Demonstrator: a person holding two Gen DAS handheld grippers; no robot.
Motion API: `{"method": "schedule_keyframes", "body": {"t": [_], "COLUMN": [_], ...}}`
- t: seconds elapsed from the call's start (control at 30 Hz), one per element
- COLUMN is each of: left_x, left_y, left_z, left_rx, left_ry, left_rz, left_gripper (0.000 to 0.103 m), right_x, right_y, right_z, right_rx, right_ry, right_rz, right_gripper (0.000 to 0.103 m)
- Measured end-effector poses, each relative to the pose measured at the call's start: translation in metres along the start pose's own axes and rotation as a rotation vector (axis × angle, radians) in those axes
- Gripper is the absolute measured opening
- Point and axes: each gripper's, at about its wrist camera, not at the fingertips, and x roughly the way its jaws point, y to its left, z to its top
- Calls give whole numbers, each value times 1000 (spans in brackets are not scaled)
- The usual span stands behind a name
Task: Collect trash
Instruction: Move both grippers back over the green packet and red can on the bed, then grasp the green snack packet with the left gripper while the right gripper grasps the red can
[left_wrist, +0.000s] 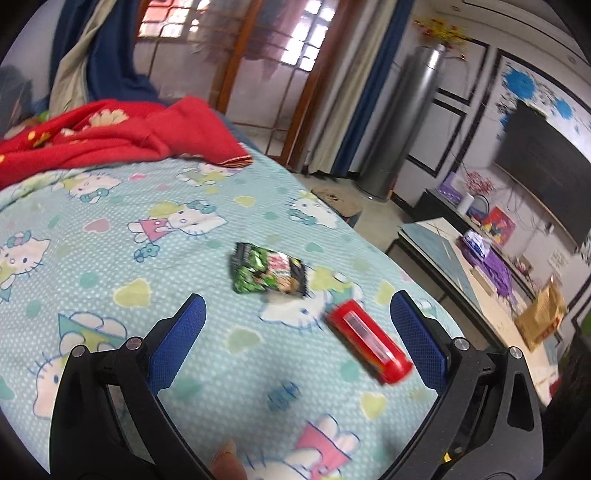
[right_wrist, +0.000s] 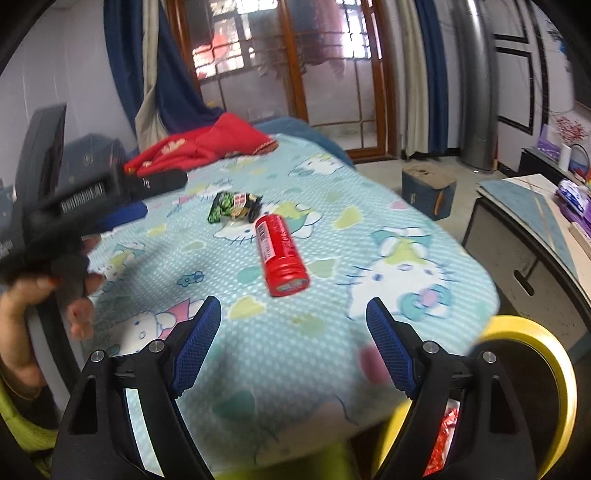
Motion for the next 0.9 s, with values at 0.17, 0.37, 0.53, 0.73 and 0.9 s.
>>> {"method": "schedule_keyframes", "body": {"t": [0.17,0.37,0.53,0.73,0.9], "left_x": [25,59,88,101,104], "left_y": [24,39,45,47,43], "left_z": [17,24,22,21,17], "left_rx": [-55,-56,-83,-113,-91], "left_ry": [36,72,134,168,194], "left_rz": [16,24,2,-26,-43], "left_gripper": [92,86,73,59,24], "right_x": [35,62,71,66,62], "right_y": [7,7,8,2,5], "right_z": [11,21,19,13,9], "right_rx": [-12,28,34,52,46], "right_ry": [61,83,80,53,40], "right_rz": [15,24,7,-11,-17], "right_gripper": [78,74,59,39,38]}}
